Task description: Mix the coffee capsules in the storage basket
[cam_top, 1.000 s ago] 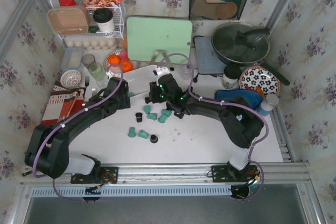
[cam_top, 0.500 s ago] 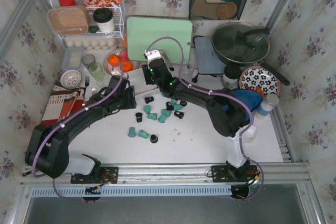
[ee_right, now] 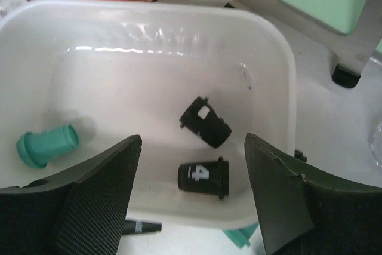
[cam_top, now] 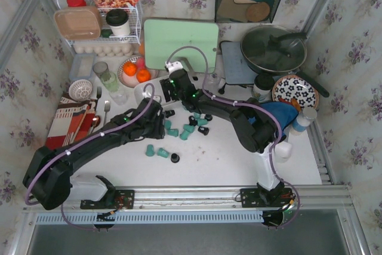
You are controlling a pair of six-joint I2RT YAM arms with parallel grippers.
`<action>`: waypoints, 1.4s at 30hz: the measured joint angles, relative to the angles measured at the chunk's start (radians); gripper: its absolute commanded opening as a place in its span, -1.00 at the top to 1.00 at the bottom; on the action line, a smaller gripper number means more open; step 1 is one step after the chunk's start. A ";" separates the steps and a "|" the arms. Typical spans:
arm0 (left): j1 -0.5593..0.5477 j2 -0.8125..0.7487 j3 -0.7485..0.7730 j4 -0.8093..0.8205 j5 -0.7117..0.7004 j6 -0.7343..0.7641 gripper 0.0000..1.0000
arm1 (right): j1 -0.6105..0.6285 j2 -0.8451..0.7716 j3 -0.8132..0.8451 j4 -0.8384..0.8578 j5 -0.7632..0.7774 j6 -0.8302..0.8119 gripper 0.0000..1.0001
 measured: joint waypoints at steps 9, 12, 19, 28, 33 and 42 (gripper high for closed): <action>-0.058 0.068 0.003 -0.043 -0.124 -0.041 -0.12 | 0.000 -0.225 -0.270 0.071 -0.043 -0.002 -0.54; -0.058 0.108 -0.005 -0.033 -0.155 -0.043 -0.12 | 0.000 -0.308 -0.409 0.118 -0.044 -0.009 -0.53; -0.060 0.187 -0.010 0.023 -0.202 -0.049 -0.12 | -0.002 -0.534 -0.740 0.283 -0.078 -0.011 -0.52; -0.060 0.284 0.048 0.063 -0.272 -0.066 0.12 | -0.002 -0.716 -0.990 0.479 -0.110 0.006 -0.49; -0.060 0.343 0.084 0.061 -0.298 -0.109 0.25 | -0.001 -0.739 -0.987 0.516 -0.090 0.006 -0.49; -0.064 0.357 0.092 0.052 -0.323 -0.172 0.70 | -0.001 -0.789 -0.986 0.500 -0.071 0.010 -0.48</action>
